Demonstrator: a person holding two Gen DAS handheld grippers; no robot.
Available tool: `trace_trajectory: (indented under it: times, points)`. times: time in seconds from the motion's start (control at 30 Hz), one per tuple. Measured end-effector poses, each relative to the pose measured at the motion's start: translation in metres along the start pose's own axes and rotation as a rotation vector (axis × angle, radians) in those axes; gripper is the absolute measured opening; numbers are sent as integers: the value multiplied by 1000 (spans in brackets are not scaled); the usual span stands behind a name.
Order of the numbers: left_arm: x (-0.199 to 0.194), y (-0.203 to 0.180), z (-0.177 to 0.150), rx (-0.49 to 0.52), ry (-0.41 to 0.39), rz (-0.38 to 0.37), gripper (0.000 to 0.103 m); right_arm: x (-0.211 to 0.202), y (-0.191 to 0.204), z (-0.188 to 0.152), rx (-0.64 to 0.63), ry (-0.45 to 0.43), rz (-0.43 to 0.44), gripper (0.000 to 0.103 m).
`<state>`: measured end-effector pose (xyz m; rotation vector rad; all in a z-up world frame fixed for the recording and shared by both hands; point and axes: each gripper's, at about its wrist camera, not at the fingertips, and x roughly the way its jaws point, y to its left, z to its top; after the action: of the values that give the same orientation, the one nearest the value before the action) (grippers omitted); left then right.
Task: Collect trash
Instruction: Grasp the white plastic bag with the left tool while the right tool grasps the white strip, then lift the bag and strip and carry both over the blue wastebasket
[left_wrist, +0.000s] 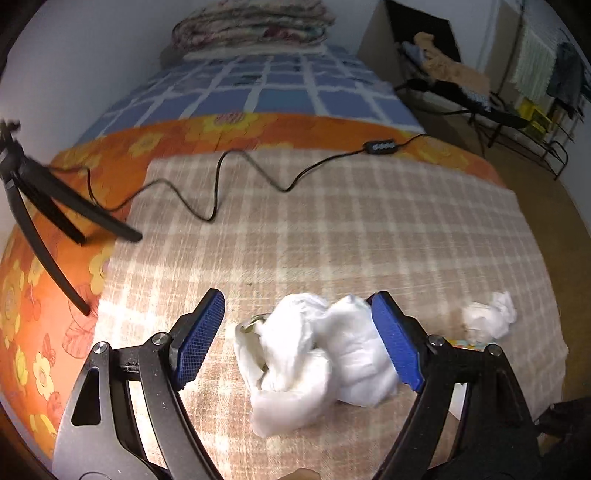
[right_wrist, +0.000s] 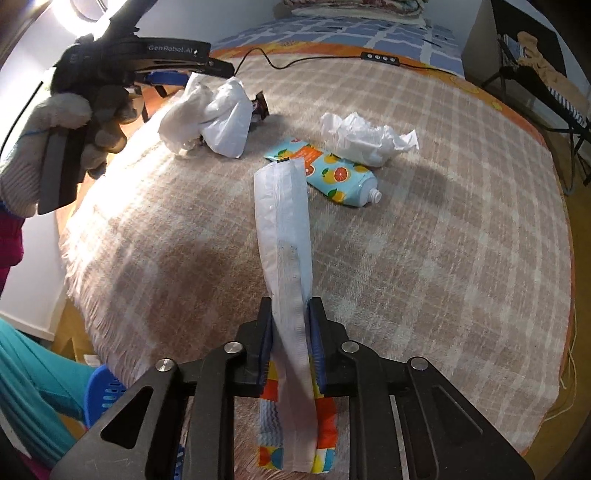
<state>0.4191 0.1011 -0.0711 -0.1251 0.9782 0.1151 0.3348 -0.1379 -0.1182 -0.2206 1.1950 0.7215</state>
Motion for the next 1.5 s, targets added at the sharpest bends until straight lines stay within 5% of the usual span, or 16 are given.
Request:
trace_trajectory:
  times: [0.07,0.13,0.2,0.37,0.47,0.5,0.57,0.67,1.07,1.5]
  points:
    - [7,6,-4,-25,19,-20,84,4,0,1,-1,11,-1,21]
    - [9,11,-10,-38,30,-36,84,8,-1,2,-4,21,-14,41]
    - [7,14,-15,-42,28,-44,84,9,0,0,-6,20,-13,49]
    - [0,17,-27,-24,32,-53,84,14,5,1,-29,19,-36,49]
    - [-1,13,-33,2,37,-36,80,13,8,0,-27,14,-53,43]
    - [-3,12,-35,7,33,-24,76,13,8,0,-24,12,-57,28]
    - [-5,12,-39,5,31,-19,53,10,9,-2,-17,11,-58,22]
    - [-10,12,-43,5,24,-11,42,5,10,-4,-9,-1,-58,18]
    - [-76,27,-51,-27,-50,-35,39,-42,20,-14,47,-103,-28,17]
    - [-164,13,-119,58,-76,-81,39,-85,56,-62,51,-145,29,17]
